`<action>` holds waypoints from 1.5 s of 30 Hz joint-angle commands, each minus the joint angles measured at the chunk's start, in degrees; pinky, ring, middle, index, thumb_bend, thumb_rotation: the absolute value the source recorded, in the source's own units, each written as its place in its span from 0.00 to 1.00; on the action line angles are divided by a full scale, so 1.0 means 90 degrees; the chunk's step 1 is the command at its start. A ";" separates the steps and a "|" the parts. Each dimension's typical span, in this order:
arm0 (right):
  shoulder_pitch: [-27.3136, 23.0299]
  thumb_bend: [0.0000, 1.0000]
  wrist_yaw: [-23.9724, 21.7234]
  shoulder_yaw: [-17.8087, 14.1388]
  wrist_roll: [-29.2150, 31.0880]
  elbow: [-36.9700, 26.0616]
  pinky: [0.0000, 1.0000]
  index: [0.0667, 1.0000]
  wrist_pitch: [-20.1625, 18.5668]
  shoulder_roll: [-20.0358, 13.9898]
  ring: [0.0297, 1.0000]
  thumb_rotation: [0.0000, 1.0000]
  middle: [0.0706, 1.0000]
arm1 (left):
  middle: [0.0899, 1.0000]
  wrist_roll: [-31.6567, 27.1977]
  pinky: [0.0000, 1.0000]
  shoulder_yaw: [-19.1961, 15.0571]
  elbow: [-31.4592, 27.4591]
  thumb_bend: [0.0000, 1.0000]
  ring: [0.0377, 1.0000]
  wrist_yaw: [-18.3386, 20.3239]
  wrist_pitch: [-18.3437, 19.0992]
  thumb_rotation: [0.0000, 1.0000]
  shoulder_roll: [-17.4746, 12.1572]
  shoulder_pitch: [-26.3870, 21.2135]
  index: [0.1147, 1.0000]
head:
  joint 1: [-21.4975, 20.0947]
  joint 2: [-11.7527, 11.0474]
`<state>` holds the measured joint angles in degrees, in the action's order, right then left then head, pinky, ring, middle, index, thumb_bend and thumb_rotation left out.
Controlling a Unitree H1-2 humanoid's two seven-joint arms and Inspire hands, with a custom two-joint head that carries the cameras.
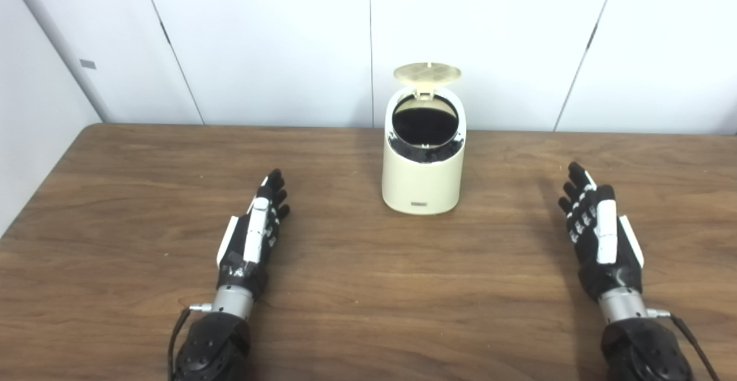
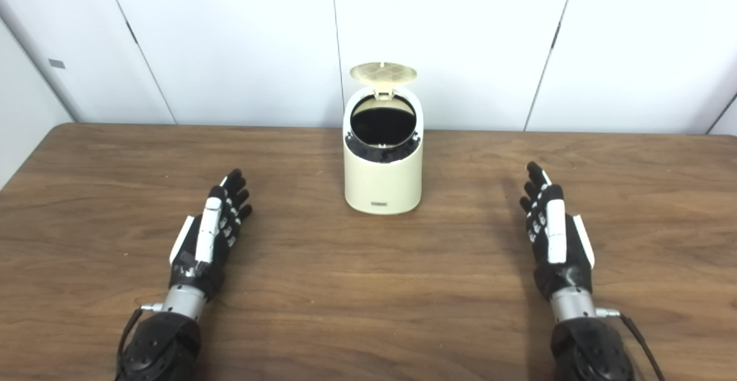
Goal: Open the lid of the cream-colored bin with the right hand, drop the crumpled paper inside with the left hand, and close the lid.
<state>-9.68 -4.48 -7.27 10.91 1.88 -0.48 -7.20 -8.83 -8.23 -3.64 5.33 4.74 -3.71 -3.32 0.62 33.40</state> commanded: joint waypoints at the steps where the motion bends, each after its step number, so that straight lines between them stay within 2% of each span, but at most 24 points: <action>1: -0.0352 0.64 -0.0063 -0.0010 -0.0033 -0.0297 1.00 0.95 0.0120 -0.0158 1.00 1.00 1.00 | 1.00 -0.0041 1.00 -0.0007 -0.0005 0.45 1.00 0.0000 -0.0234 1.00 -0.0072 -0.0102 1.00 | -0.0027 0.0009; 10: -0.0855 0.66 -0.0007 0.0084 -0.0285 -0.0355 1.00 0.94 -0.0250 -0.0352 1.00 1.00 1.00 | 1.00 -0.0009 1.00 0.0045 0.0217 0.46 1.00 0.0004 -0.0484 1.00 -0.0062 0.0032 1.00 | -0.0226 -0.0011; 17: -0.1387 0.65 0.0059 0.0492 -0.0991 -0.0679 1.00 0.93 -0.0895 -0.0470 0.99 1.00 0.98 | 1.00 -0.0138 1.00 -0.0015 0.0378 0.46 1.00 0.0024 -0.0680 1.00 -0.0020 0.0107 1.00 | -0.0401 -0.0092; 21: -0.1726 0.64 0.0021 0.0672 -0.1205 -0.0763 1.00 0.89 -0.1018 -0.0425 0.97 1.00 0.95 | 1.00 -0.0083 1.00 -0.0018 0.0484 0.44 1.00 0.0025 -0.0824 1.00 -0.0047 0.0137 1.00 | -0.0478 -0.0168; 23: -0.1925 0.64 0.0014 0.0791 -0.1336 -0.0801 1.00 0.87 -0.1112 -0.0403 0.96 1.00 0.94 | 1.00 -0.0101 1.00 -0.0016 0.0506 0.44 1.00 0.0032 -0.0833 1.00 -0.0054 0.0148 1.00 | -0.0508 -0.0181; 26: -0.2195 0.59 0.0010 0.0976 -0.1561 -0.0949 0.98 0.86 -0.1367 -0.0341 0.96 1.00 0.92 | 1.00 -0.0107 1.00 0.0007 0.0497 0.44 1.00 0.0043 -0.0800 1.00 -0.0070 0.0154 1.00 | -0.0539 -0.0179; 31: -0.2560 0.59 -0.0016 0.1236 -0.1928 -0.1048 0.98 0.85 -0.1758 -0.0319 0.96 1.00 0.92 | 1.00 -0.0122 1.00 0.0008 0.0540 0.44 1.00 0.0033 -0.0811 1.00 -0.0063 0.0162 1.00 | -0.0626 -0.0256; 34: -0.2758 0.64 -0.0043 0.1430 -0.2251 -0.0952 0.94 0.87 -0.1738 -0.0406 0.96 1.00 0.93 | 1.00 -0.0071 1.00 0.0005 0.0607 0.44 1.00 0.0004 -0.0879 1.00 -0.0063 0.0163 1.00 | -0.0689 -0.0337; 39: -0.3043 0.59 -0.0121 0.1823 -0.2892 -0.0692 0.84 0.88 -0.1544 -0.0614 0.91 1.00 0.92 | 1.00 -0.0051 1.00 0.0006 0.0701 0.44 1.00 -0.0022 -0.0878 1.00 -0.0058 0.0171 1.00 | -0.0739 -0.0461; 45: -0.3370 0.58 -0.0269 0.2081 -0.3254 -0.0425 0.82 0.88 -0.1505 -0.0646 0.88 1.00 0.89 | 1.00 -0.0165 0.98 -0.0039 0.0861 0.43 1.00 -0.0006 -0.0909 1.00 -0.0007 0.0106 1.00 | -0.0741 -0.0586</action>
<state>-36.14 -6.79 11.30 -17.47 -1.31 -16.45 -13.00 -9.20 -8.65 0.83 5.23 -0.91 -4.52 -3.91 -5.98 28.13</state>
